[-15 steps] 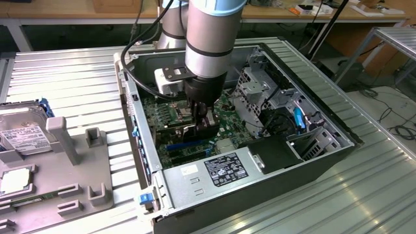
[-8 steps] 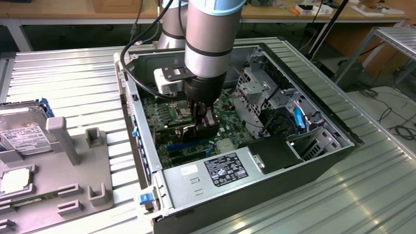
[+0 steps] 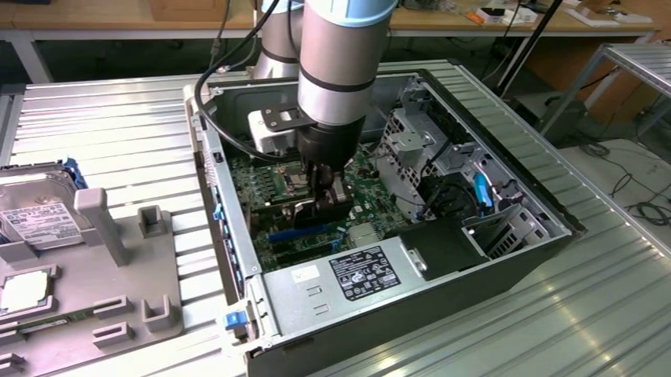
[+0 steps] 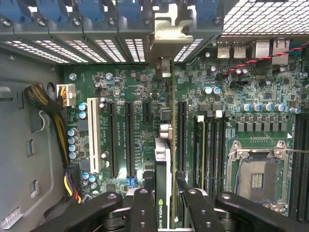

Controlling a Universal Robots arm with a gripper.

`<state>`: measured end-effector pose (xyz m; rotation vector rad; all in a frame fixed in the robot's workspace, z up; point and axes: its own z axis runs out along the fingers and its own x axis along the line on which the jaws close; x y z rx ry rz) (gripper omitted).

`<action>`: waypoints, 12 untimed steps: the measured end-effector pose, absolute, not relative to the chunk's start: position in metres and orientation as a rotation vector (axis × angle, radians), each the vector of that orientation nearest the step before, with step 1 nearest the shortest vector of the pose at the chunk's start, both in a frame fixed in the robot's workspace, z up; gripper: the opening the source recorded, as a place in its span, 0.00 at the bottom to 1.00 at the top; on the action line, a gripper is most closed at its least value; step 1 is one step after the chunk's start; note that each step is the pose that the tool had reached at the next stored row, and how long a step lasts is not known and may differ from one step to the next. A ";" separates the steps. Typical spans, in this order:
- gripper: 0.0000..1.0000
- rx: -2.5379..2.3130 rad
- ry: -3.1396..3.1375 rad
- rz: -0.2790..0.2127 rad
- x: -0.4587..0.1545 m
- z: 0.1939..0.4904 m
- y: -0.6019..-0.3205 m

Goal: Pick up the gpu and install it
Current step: 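Insert the gpu into the slot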

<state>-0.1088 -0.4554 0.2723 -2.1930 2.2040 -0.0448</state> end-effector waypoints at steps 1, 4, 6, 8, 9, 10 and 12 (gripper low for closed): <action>0.27 -2.194 2.204 -0.045 -0.109 0.272 -0.455; 0.27 -2.194 2.202 -0.046 -0.111 0.272 -0.455; 0.27 -2.193 2.201 -0.048 -0.112 0.272 -0.455; 0.27 -2.193 2.201 -0.048 -0.113 0.272 -0.455; 0.27 -2.193 2.201 -0.048 -0.114 0.272 -0.455; 0.27 -2.193 2.201 -0.048 -0.114 0.272 -0.455; 0.27 -2.193 2.201 -0.048 -0.115 0.272 -0.455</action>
